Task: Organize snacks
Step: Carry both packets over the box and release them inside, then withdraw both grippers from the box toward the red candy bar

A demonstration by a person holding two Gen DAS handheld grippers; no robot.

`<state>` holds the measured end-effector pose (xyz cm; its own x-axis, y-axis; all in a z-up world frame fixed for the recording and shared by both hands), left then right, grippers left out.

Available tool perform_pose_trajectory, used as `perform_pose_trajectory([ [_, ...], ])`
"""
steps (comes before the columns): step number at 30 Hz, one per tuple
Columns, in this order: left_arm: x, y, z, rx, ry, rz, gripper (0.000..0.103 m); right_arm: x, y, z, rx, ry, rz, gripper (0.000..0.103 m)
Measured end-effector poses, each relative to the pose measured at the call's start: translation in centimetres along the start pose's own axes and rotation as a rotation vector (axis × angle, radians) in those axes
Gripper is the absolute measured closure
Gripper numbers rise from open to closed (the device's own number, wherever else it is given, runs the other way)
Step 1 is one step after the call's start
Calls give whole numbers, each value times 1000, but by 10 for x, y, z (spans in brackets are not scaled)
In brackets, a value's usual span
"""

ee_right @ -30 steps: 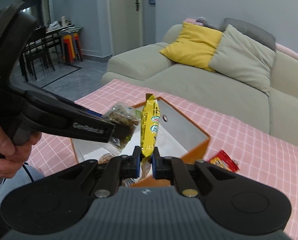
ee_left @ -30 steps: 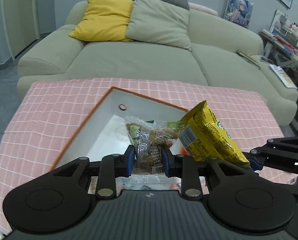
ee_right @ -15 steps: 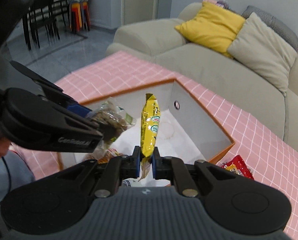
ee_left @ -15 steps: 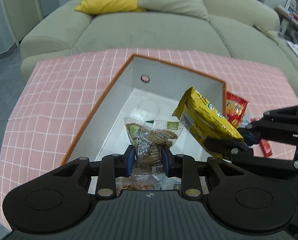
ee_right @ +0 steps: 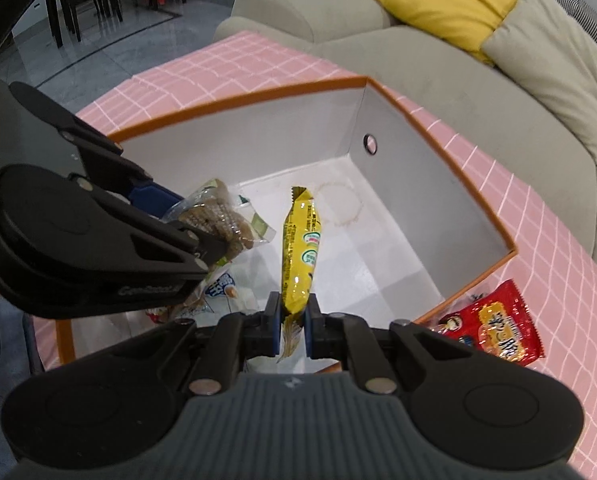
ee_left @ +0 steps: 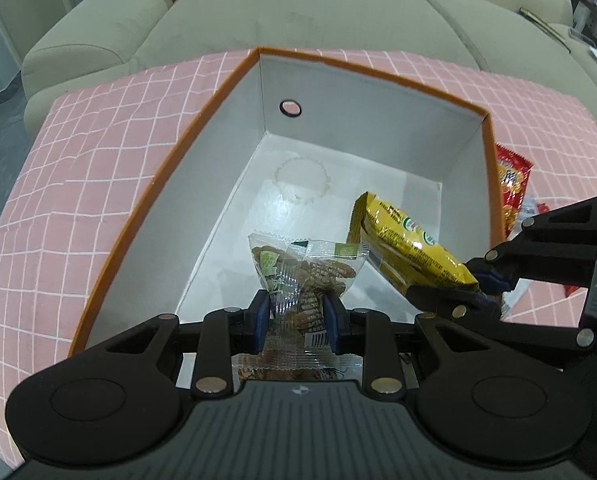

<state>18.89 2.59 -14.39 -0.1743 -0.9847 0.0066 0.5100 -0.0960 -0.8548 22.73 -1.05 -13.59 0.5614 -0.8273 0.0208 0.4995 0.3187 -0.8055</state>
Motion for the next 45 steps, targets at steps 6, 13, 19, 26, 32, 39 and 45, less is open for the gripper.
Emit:
perform_pose_trajectory([
  [6,0,14,-2,-28,17,8,71,1,17,-3,-35,-10,23,97],
  [13,-1,24,-1,-53,16,15,69,0,20,-5,-52,-27,27,96],
  [19,-4,23,0,-44,-2,27,61,-4,17,-2,-59,-51,30,75],
  [26,-9,2,4,-6,-17,20,40,-4,-2,5,-45,-65,-2,43],
  [32,-6,-27,7,60,-21,1,31,2,-30,10,-12,-26,-12,29],
  [39,2,-65,13,154,-36,-17,30,9,-70,11,69,31,-42,25],
  [45,15,-96,14,249,-66,-35,30,13,-106,8,160,101,-80,25],
])
Point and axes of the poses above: each gripper's, at about its wrist camera, not at the fingertips, and y roughly the way its jaws point, x to its right, z to its top, the point moved 7 cm from there along y, roughly the way its jaws point, and after that the axes turned 8 degrees about x, right-handed, at the moved point
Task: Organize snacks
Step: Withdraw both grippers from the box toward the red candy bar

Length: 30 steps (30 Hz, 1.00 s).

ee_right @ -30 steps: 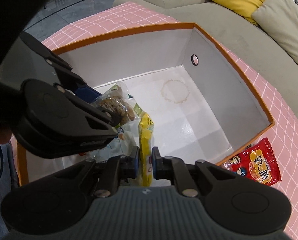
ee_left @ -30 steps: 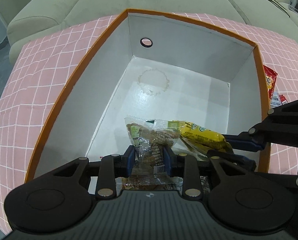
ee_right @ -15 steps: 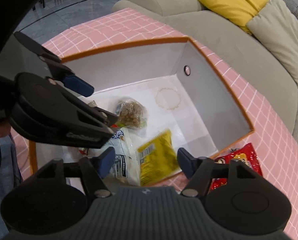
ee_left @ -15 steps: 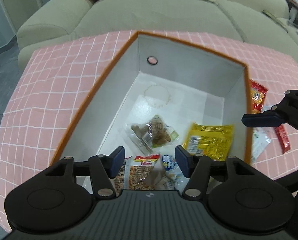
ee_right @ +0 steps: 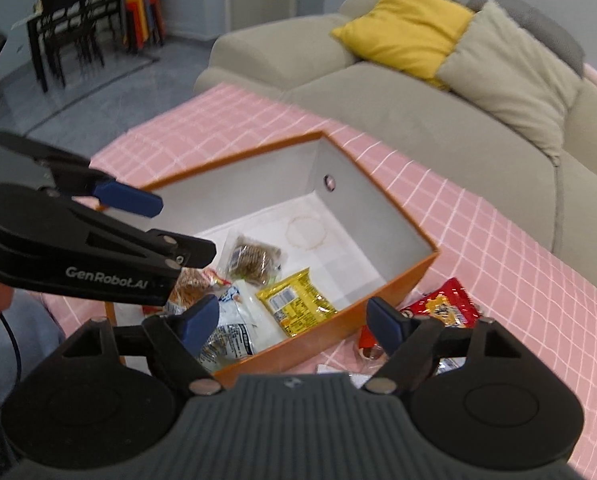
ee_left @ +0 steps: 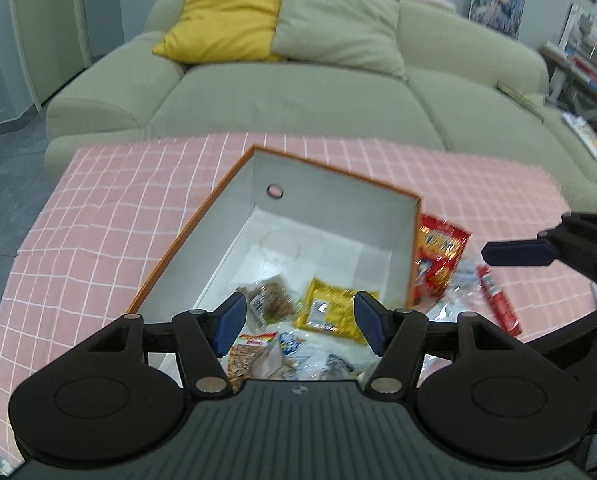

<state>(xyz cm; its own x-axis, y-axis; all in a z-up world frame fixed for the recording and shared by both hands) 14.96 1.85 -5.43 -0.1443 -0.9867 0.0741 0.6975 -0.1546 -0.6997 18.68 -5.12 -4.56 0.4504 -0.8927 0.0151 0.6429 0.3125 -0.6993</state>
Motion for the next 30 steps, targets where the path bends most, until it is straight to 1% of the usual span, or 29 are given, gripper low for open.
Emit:
perform_pose_trajectory([
  [5,17,-19,2,76,28,33,30,8,-31,-7,78,62,-48,25],
  [9,34,-30,1,118,40,13,30,17,-50,-19,133,126,-83,25],
  [15,59,-39,-6,152,48,-29,30,31,-70,-47,183,197,-129,24],
  [20,78,-38,-21,134,36,-77,30,44,-79,-79,176,248,-163,24],
  [25,100,-31,-38,88,57,-127,30,56,-83,-109,141,289,-187,24],
  [30,119,-19,-52,33,64,-163,31,71,-83,-138,102,326,-232,25],
])
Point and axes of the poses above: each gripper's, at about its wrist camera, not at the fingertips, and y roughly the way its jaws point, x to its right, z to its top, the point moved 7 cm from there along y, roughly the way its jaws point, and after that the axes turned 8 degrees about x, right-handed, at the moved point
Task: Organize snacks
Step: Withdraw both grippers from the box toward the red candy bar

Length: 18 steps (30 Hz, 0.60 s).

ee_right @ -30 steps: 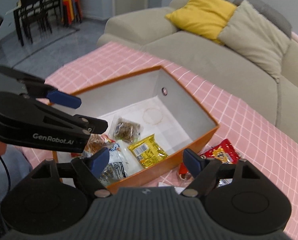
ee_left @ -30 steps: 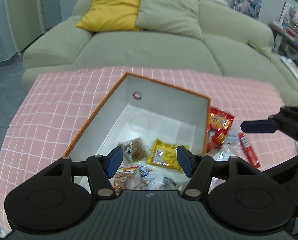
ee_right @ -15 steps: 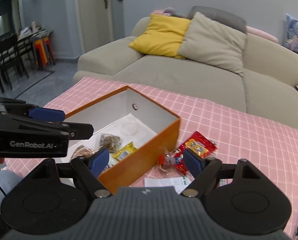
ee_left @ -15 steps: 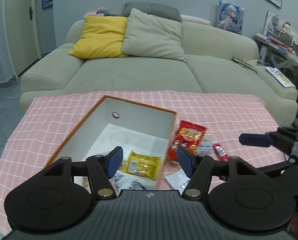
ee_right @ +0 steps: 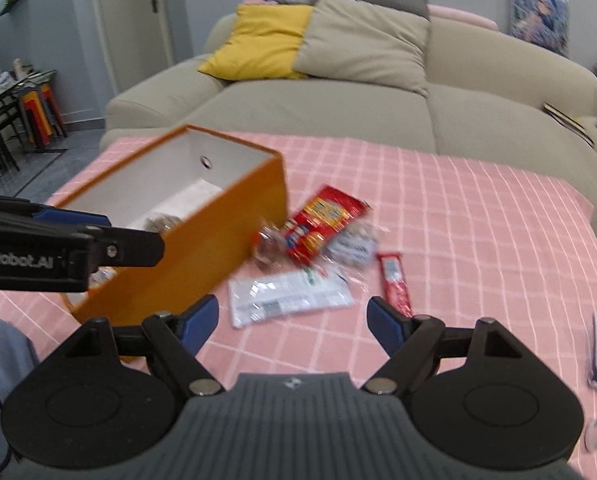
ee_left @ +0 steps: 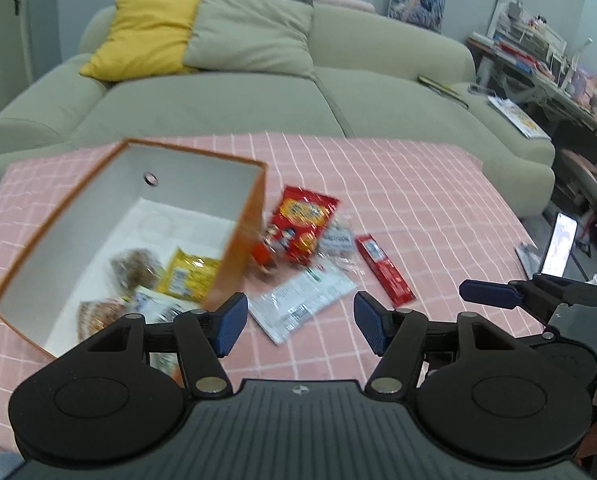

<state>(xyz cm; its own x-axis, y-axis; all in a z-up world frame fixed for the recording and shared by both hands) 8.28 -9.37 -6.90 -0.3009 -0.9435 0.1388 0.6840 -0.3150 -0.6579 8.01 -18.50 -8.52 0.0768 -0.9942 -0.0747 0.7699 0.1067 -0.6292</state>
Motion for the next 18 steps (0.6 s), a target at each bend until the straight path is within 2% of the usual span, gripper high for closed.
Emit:
perform_pose_trajectory([
  [4,6,13,-9,-25,-10,-11,36,12,4,-11,0,15,-38,27],
  [8,14,28,-16,-22,10,-29,37,24,14,-20,-8,26,-65,30],
  [16,24,59,-26,-76,97,-57,36,44,40,-36,-58,33,-83,32],
  [18,26,68,-27,-90,133,-59,35,49,47,-39,-68,15,-90,36],
])
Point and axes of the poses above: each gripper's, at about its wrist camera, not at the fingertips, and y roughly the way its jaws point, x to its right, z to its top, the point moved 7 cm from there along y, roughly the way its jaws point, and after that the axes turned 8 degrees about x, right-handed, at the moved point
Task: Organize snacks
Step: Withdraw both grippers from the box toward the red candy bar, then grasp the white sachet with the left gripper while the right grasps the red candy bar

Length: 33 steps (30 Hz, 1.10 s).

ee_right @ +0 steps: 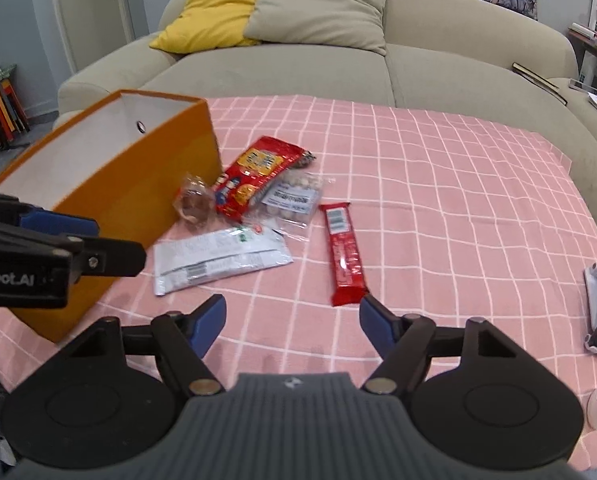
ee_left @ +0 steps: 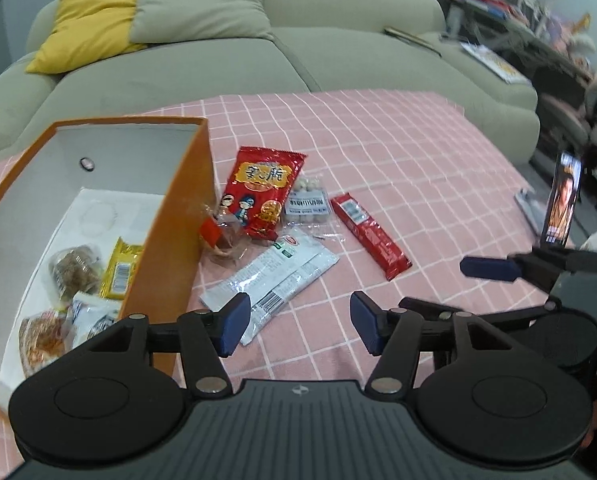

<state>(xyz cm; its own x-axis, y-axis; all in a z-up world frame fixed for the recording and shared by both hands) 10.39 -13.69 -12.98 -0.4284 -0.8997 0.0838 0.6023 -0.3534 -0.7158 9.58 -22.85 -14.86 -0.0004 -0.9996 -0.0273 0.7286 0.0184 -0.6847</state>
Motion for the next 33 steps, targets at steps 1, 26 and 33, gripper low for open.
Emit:
perform_pose_trajectory([
  [1,1,5,0,-6,23,1,34,2,4,-1,-6,-9,0,37],
  [26,-6,130,-15,-270,326,4,16,26,106,-2,-144,-100,105,44],
  [33,-9,127,-16,-280,256,6,36,27,106,-7,-157,-91,104,72],
])
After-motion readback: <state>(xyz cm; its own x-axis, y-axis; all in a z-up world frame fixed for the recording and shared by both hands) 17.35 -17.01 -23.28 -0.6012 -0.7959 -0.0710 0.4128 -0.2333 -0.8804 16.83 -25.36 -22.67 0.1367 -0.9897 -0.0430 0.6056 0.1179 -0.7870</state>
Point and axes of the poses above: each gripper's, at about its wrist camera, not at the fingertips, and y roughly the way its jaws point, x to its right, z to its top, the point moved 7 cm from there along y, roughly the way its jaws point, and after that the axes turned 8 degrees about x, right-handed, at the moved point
